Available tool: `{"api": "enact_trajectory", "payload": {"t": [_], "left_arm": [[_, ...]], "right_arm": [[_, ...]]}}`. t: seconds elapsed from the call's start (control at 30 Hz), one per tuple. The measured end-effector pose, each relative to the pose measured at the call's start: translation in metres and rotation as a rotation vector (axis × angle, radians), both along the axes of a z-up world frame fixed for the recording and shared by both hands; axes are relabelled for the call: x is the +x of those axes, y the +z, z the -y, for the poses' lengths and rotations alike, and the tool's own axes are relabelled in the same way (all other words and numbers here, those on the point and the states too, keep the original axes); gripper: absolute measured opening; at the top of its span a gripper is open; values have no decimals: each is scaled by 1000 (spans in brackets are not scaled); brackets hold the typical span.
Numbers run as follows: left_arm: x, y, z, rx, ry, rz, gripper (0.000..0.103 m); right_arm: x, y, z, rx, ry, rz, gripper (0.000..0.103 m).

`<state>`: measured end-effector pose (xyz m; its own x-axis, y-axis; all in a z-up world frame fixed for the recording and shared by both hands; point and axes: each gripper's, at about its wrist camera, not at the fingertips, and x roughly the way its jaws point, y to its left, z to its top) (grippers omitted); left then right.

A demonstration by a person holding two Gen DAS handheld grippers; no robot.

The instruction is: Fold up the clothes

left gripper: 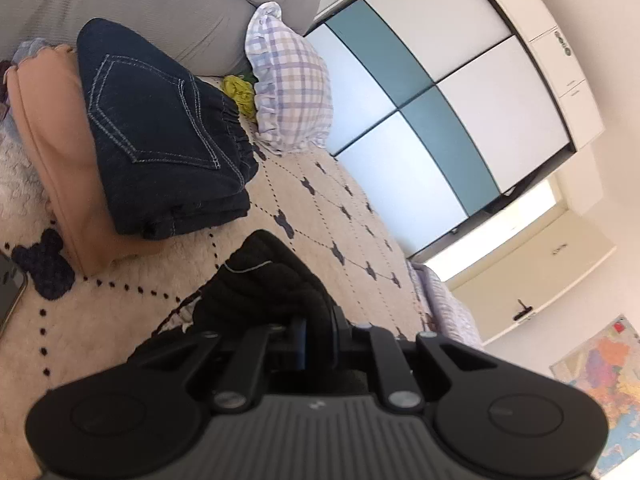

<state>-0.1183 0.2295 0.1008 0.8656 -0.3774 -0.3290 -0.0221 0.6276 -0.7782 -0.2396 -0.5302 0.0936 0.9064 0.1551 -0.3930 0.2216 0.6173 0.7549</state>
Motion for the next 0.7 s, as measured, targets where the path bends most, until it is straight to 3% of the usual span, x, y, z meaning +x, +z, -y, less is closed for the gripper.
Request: {"api": "enact_trajectory", "payload": {"t": [0.27,0.43,0.6,0.7], "left_arm": [[-44,-56,-18,4,-108,19,11],[-54,-63,-27,-3,-114,12,11],[-56,-59,-32,19,-124,30,11],[-52,-76,-38,16,-136,-20,12]], "right_arm": [[-114,-55,-11,66,19,-108,8],[-136,-80,-22,100,-7,-121,8],[-144,-68,-29,97,2,-68,8],[-151,-90,-31,104,13,-141,9]]}}
